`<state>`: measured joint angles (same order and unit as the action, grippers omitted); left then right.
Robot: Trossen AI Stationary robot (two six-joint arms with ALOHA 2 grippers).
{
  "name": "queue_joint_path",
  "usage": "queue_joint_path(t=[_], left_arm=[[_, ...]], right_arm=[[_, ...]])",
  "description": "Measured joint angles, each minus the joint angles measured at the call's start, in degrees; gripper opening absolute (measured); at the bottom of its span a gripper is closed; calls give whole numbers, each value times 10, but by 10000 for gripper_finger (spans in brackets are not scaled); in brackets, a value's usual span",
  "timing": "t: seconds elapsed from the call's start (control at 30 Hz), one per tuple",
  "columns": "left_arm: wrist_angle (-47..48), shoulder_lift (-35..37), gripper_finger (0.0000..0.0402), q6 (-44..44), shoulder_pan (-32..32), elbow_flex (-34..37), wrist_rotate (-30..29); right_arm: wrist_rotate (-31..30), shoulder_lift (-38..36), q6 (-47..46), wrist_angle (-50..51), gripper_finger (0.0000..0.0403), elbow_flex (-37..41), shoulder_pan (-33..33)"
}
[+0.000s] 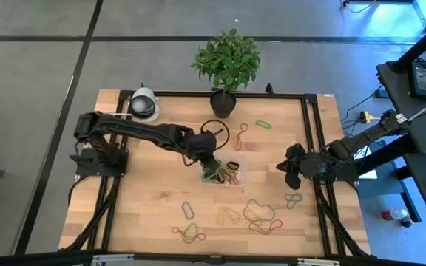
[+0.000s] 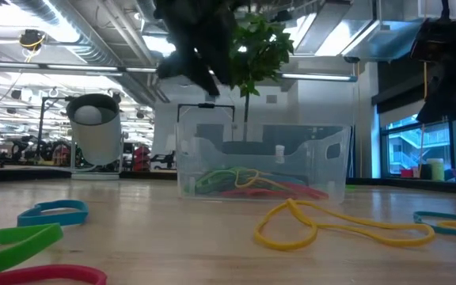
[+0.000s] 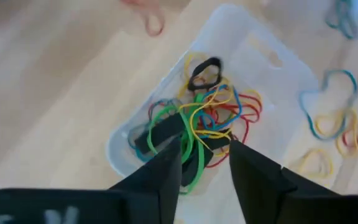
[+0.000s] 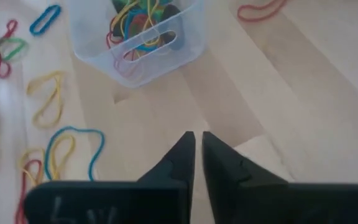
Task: Pick and place rubber bands into bin
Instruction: Put the blue rubber band into the bin
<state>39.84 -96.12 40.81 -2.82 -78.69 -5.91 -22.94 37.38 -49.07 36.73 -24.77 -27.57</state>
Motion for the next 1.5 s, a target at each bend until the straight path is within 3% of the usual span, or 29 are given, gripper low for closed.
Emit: queue_joint_path(t=[0.1, 0.23, 0.43, 0.67, 0.8, 0.97, 1.13, 1.37, 1.5], left_arm=[[8, 40, 93, -59, -10, 15, -4], [23, 102, 15, -86, -14, 70, -20], [-10, 221, 2, -65, -17, 211, -52], [-173, 334, 1, -64, -39, 386, -29], [-223, 364, 2, -38, -57, 452, -13], [-221, 374, 1, -26, -75, 494, 7], [-221, 374, 2, -28, -82, 502, 12], [-234, 374, 2, -62, -84, 502, 42], [-236, 374, 1, -68, -84, 502, 42]], right_arm=[[0, 0, -16, 0, 7, -15, 0], [-1, 17, -18, 6, 5, -56, 0], [22, 102, -94, 124, 2, -151, 0], [153, 230, -371, 334, 3, -228, -24], [160, 273, -477, 323, 20, -220, -62], [234, 313, -544, 272, 56, -196, -100], [276, 350, -557, 215, 106, -172, -137], [282, 387, -620, 182, 179, -132, -151], [282, 399, -634, 114, 214, -99, -151]])
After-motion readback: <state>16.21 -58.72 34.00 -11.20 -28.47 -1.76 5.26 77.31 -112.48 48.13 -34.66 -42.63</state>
